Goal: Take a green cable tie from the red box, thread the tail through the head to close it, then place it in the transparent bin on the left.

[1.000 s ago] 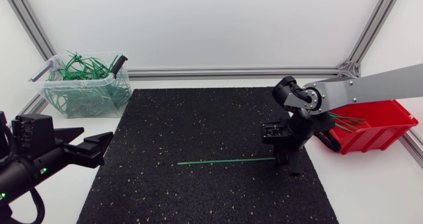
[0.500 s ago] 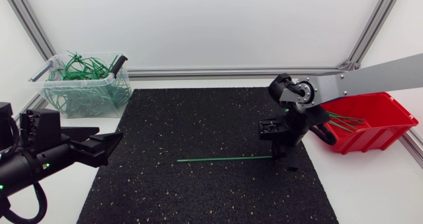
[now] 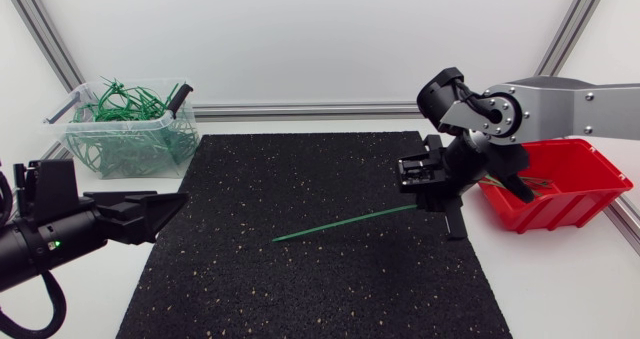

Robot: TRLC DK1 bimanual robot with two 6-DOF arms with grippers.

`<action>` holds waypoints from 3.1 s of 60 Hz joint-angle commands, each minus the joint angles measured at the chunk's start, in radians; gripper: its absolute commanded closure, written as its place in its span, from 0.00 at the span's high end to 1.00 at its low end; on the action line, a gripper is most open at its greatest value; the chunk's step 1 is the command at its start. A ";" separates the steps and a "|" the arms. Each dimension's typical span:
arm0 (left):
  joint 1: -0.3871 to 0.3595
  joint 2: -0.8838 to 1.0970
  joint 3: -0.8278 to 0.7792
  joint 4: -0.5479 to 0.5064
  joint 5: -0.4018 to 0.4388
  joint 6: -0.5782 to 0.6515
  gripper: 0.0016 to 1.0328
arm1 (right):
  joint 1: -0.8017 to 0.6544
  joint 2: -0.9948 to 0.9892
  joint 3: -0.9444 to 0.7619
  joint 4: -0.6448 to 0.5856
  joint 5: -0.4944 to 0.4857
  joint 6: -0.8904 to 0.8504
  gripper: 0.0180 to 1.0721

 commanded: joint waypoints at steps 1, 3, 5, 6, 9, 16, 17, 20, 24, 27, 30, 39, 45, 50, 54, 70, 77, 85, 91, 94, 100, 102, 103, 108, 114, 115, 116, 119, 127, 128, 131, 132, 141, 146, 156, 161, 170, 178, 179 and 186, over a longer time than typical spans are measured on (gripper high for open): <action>-0.008 -0.002 0.027 0.020 0.011 0.004 0.85 | 0.022 -0.042 0.002 -0.026 0.016 -0.044 0.08; -0.009 -0.003 0.026 0.026 0.014 0.004 0.85 | 0.025 -0.053 0.005 -0.026 0.021 -0.045 0.08; 0.001 -0.002 0.029 0.046 0.034 0.004 0.85 | 0.035 -0.069 0.011 -0.030 0.030 -0.050 0.08; 0.006 0.001 0.030 0.048 0.050 0.004 0.85 | 0.039 -0.077 0.015 -0.036 0.033 -0.051 0.08; 0.029 0.017 0.039 0.046 0.112 0.004 0.85 | 0.048 -0.091 0.025 -0.052 0.038 -0.056 0.08; 0.073 0.087 0.070 0.046 0.224 0.028 0.80 | 0.075 -0.129 0.044 -0.070 0.058 -0.067 0.08; 0.075 0.101 0.073 0.046 0.234 0.036 0.80 | 0.080 -0.135 0.045 -0.075 0.061 -0.070 0.08; 0.073 0.129 0.087 0.045 0.247 0.060 0.78 | 0.095 -0.148 0.053 -0.078 0.071 -0.071 0.08; 0.070 0.165 0.112 0.032 0.284 0.142 0.74 | 0.115 -0.168 0.064 -0.087 0.084 -0.074 0.08; 0.066 0.178 0.127 0.020 0.310 0.178 0.74 | 0.131 -0.180 0.077 -0.098 0.088 -0.079 0.08; 0.061 0.182 0.139 0.013 0.329 0.237 0.68 | 0.143 -0.191 0.090 -0.101 0.098 -0.088 0.08; 0.030 0.184 0.177 -0.037 0.349 0.381 0.62 | 0.206 -0.221 0.123 -0.099 0.162 -0.127 0.08; 0.001 0.208 0.207 -0.084 0.355 0.444 0.62 | 0.261 -0.226 0.146 -0.098 0.223 -0.150 0.08; -0.014 0.235 0.230 -0.098 0.364 0.459 0.62 | 0.307 -0.231 0.156 -0.087 0.271 -0.171 0.08; -0.025 0.244 0.250 -0.153 0.387 0.556 0.62 | 0.351 -0.240 0.156 -0.067 0.308 -0.196 0.08; -0.045 0.411 0.375 -0.218 0.514 0.568 0.68 | 0.532 -0.257 0.137 -0.012 0.435 -0.246 0.08; -0.078 0.458 0.420 -0.227 0.547 0.591 0.72 | 0.595 -0.240 0.139 0.022 0.470 -0.245 0.08; -0.140 0.480 0.438 -0.219 0.547 0.605 0.74 | 0.620 -0.212 0.143 0.060 0.483 -0.246 0.08; -0.177 0.489 0.449 -0.204 0.547 0.613 0.74 | 0.625 -0.197 0.157 0.086 0.483 -0.259 0.08; -0.193 0.503 0.461 -0.204 0.547 0.616 0.74 | 0.626 -0.189 0.168 0.096 0.484 -0.263 0.08; -0.216 0.552 0.506 -0.219 0.547 0.617 0.74 | 0.628 -0.183 0.179 0.123 0.483 -0.280 0.08; -0.226 0.574 0.526 -0.222 0.547 0.617 0.74 | 0.628 -0.183 0.182 0.129 0.483 -0.286 0.08; -0.227 0.583 0.532 -0.224 0.547 0.617 0.74 | 0.626 -0.181 0.185 0.128 0.483 -0.286 0.08; -0.232 0.615 0.550 -0.222 0.547 0.631 0.75 | 0.625 -0.172 0.206 0.117 0.483 -0.288 0.08; -0.240 0.629 0.552 -0.219 0.547 0.643 0.75 | 0.621 -0.166 0.225 0.114 0.475 -0.298 0.08; -0.240 0.630 0.552 -0.219 0.547 0.643 0.75 | 0.621 -0.166 0.226 0.114 0.473 -0.298 0.08; -0.240 0.630 0.552 -0.218 0.547 0.643 0.76 | 0.621 -0.165 0.228 0.114 0.473 -0.298 0.08; -0.236 0.630 0.550 -0.218 0.547 0.648 0.77 | 0.620 -0.163 0.232 0.112 0.469 -0.298 0.08; -0.224 0.630 0.541 -0.218 0.553 0.669 0.77 | 0.617 -0.135 0.258 0.070 0.455 -0.294 0.08; -0.224 0.630 0.540 -0.218 0.553 0.671 0.77 | 0.617 -0.132 0.262 0.063 0.453 -0.291 0.08; -0.223 0.627 0.533 -0.218 0.553 0.680 0.77 | 0.615 -0.105 0.311 -0.018 0.435 -0.249 0.08; -0.223 0.624 0.530 -0.216 0.553 0.685 0.77 | 0.614 -0.094 0.332 -0.050 0.427 -0.234 0.08; -0.215 0.593 0.507 -0.205 0.553 0.700 0.77 | 0.598 0.010 0.502 -0.286 0.395 -0.102 0.08; -0.215 0.572 0.483 -0.195 0.545 0.721 0.77 | 0.594 0.059 0.594 -0.391 0.374 -0.056 0.07; -0.230 0.544 0.426 -0.132 0.507 0.725 0.77 | 0.572 0.119 0.717 -0.538 0.322 0.010 0.06; -0.241 0.531 0.411 -0.115 0.487 0.725 0.77 | 0.552 0.164 0.824 -0.656 0.251 0.050 0.06; -0.284 0.523 0.392 -0.084 0.436 0.723 0.77 | 0.511 0.194 0.889 -0.697 0.210 0.033 0.06; -0.307 0.515 0.386 -0.060 0.407 0.720 0.77 | 0.477 0.213 0.877 -0.697 0.208 0.033 0.06; -0.307 0.515 0.385 -0.053 0.404 0.718 0.77 | 0.477 0.210 0.869 -0.696 0.203 0.034 0.06; -0.318 0.515 0.374 -0.027 0.379 0.715 0.77 | 0.460 0.197 0.838 -0.690 0.156 0.057 0.06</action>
